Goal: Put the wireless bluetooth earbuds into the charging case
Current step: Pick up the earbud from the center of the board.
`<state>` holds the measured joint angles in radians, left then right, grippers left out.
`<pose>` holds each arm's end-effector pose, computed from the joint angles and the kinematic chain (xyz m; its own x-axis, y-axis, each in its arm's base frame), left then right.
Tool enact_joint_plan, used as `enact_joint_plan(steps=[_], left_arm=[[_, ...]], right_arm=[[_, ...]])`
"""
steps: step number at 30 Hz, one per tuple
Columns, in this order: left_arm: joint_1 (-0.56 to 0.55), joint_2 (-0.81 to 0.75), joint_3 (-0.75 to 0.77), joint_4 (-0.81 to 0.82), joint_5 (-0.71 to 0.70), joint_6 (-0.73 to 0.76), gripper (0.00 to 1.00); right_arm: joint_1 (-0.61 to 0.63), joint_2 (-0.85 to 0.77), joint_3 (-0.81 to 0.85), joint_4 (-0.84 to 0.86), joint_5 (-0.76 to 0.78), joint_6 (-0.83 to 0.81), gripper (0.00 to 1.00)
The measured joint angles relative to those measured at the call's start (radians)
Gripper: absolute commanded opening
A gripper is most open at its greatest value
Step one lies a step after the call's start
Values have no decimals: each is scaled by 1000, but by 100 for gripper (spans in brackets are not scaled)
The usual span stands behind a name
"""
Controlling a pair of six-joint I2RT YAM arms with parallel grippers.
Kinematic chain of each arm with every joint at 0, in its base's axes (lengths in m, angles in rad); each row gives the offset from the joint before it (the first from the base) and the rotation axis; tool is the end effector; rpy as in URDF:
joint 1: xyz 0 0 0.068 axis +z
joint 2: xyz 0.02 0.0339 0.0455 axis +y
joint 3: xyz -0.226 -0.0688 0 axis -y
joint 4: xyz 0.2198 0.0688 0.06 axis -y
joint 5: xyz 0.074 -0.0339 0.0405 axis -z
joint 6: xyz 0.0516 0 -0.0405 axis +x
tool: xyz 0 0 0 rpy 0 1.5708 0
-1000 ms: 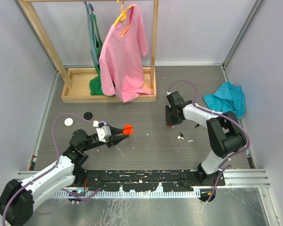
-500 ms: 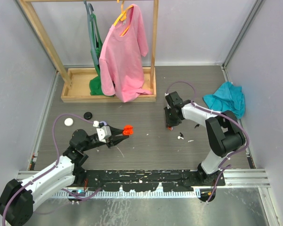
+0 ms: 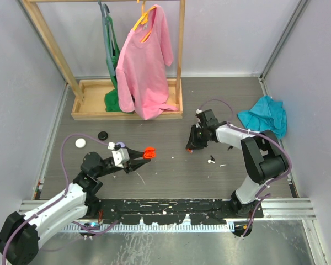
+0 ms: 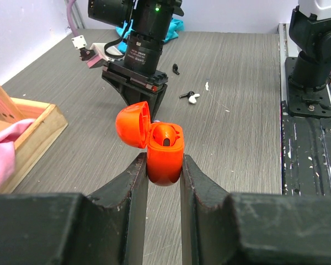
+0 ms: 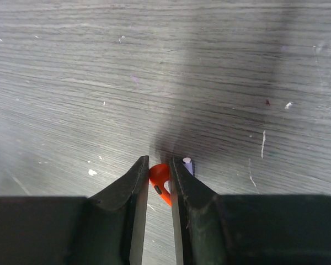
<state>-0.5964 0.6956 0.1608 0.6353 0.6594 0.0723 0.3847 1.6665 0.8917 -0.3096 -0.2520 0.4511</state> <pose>0.1315 -0.1275 0.2094 0.1513 -0.0337 -0.9879 0.9398 0.3148 0.1332 0.2719 0.1240 0.1180 -0.9430 0.0737 -0.3246 -0.0671 0.9131 0.4022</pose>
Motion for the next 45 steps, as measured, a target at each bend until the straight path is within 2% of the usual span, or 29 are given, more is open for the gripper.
enact_joint_plan(steps=[3,9,15,20,26,35,45], left_arm=[[0,-3,0,-1,0,0,0],[0,-5,0,-3,0,0,0],[0,-13,0,-5,0,-1,0],[0,-17,0,-5,0,-1,0],[0,-18,0,-5,0,-1,0],[0,-17,0,-5,2,-1,0],[0,-14,0,-5,4,-2,0]], right_arm=[[-26,0,-29,53,-61,47,27],[-44,0,-82,162,-160,128,34],[-34,0,-85,172,-175,138,39],[13,-8,-49,96,-111,80,40],[118,-8,31,-56,42,-11,41],[190,-7,93,-203,218,-100,28],[232,45,133,-203,221,-135,36]])
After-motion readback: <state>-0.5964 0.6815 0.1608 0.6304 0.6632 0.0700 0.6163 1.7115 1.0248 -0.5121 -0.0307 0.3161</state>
